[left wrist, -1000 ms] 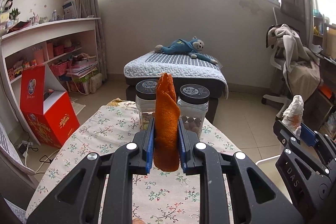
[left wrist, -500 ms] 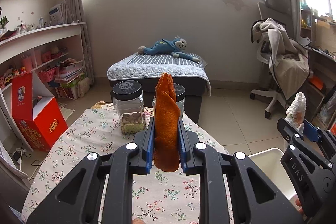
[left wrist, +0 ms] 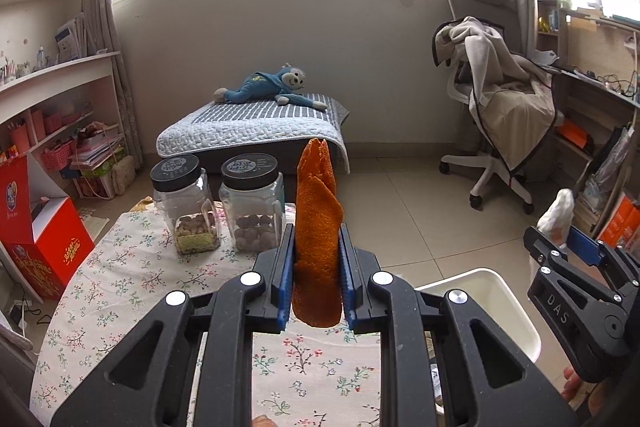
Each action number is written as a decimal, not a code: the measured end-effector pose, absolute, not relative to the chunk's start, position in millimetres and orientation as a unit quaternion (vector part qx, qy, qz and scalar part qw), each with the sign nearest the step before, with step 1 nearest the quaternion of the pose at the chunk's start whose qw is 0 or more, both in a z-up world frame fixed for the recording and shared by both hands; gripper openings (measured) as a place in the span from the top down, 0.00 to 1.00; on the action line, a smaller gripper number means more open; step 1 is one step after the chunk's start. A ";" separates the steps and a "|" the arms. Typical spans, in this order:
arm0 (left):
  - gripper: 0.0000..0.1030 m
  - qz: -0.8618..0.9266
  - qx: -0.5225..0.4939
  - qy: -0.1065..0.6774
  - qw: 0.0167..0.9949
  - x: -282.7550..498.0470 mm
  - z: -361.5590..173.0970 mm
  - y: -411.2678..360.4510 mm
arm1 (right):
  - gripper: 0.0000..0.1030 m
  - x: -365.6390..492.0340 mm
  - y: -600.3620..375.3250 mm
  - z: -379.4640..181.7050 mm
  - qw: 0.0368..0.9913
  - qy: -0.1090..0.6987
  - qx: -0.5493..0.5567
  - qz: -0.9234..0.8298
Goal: Collect trash
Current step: 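Carry the tissue bundle into the bin and open the right gripper while the left lifts the orange piece, then lower the orange piece into the bin and open the left gripper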
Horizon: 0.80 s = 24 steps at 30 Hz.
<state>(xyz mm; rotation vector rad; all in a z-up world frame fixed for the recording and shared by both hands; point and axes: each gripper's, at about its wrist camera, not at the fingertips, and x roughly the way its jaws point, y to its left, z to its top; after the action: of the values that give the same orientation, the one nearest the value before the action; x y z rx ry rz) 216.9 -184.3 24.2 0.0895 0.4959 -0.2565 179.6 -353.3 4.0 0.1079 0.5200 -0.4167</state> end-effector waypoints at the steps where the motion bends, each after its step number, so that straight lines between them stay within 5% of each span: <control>1: 0.80 -0.133 0.044 0.248 0.959 216.5 23.3 -190.2 | 0.41 176.6 -359.3 3.6 0.942 0.253 0.057 -0.213; 3: 0.80 -0.145 0.042 0.254 0.955 215.9 22.4 -202.4 | 0.20 170.2 -371.8 3.4 0.938 0.247 0.067 -0.234; 8: 0.80 -0.176 0.045 0.265 0.947 211.6 19.8 -234.3 | 0.07 154.0 -404.0 2.9 0.928 0.234 0.091 -0.276; 17: 0.76 -0.237 0.040 0.306 0.921 214.5 13.3 -292.3 | 0.07 126.1 -455.0 3.0 0.902 0.218 0.124 -0.352; 21: 0.33 -0.261 0.040 0.322 0.909 217.5 10.8 -316.0 | 0.07 114.3 -469.0 7.3 0.894 0.203 0.132 -0.378; 24: 0.19 -0.266 0.049 0.310 0.912 214.0 15.9 -321.7 | 0.07 108.9 -470.1 12.8 0.894 0.184 0.133 -0.386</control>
<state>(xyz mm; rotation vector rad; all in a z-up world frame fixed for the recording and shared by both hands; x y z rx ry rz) 214.0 -321.7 15.9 0.1014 0.6383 -0.5475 108.9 -470.1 12.8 0.2751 0.3823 -0.8001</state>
